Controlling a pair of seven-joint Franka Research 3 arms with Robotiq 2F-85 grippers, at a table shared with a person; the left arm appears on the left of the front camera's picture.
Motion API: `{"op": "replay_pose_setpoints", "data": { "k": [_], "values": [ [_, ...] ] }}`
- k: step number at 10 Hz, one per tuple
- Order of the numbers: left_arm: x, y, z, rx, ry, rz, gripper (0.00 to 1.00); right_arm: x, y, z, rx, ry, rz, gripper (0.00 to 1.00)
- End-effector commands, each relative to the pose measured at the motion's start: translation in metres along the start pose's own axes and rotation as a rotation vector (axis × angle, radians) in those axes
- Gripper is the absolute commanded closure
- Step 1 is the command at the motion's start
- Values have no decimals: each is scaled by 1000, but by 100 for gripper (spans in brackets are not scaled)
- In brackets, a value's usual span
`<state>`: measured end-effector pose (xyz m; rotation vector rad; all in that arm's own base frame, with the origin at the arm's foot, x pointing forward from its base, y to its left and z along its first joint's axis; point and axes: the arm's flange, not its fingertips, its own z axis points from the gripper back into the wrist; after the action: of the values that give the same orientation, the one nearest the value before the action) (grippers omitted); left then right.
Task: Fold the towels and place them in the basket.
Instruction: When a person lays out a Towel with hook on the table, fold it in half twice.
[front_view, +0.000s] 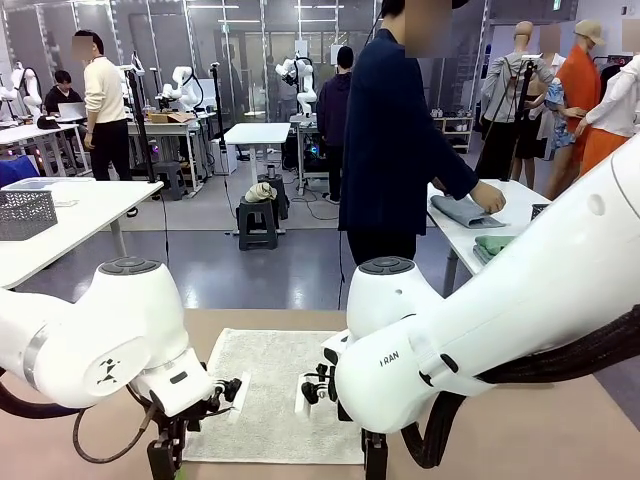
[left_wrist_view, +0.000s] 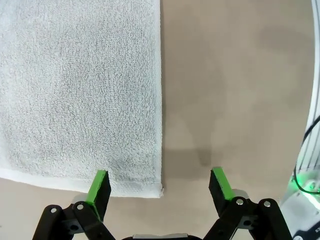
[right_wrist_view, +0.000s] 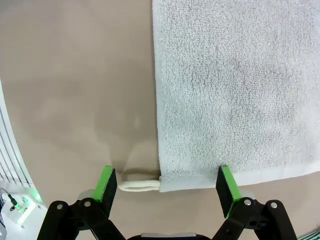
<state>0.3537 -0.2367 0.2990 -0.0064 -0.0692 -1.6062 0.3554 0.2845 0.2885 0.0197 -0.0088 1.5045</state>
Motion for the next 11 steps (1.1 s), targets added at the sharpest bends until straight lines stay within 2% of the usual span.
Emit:
{"op": "replay_pose_setpoints", "data": {
  "k": [1, 3, 4, 5, 6, 9, 10, 11],
  "values": [
    [4, 8, -5, 4, 29, 8, 0, 0, -5, -4, -9, -13, 16, 0],
    [4, 9, -6, 7, 28, 16, 0, 0, -5, -5, -20, -16, 20, 0],
    [3, 10, -6, 15, 32, 26, 18, 0, -5, -5, -20, -14, 22, 0],
    [4, 10, -4, 25, 34, 32, 20, -1, -6, -5, -17, -14, 16, 20],
    [3, 9, -4, 27, 33, 35, 38, 0, -6, -5, -27, -12, 5, 14],
    [2, 10, -1, 33, 36, 46, 38, 0, -5, -2, -29, -1, -12, 14],
    [1, 9, -1, 39, 44, 43, 56, 0, -5, -2, -18, -1, -17, 34],
    [3, 10, 1, 42, 46, 42, 57, 0, -5, -2, -13, -3, -21, 34]
  ]
}}
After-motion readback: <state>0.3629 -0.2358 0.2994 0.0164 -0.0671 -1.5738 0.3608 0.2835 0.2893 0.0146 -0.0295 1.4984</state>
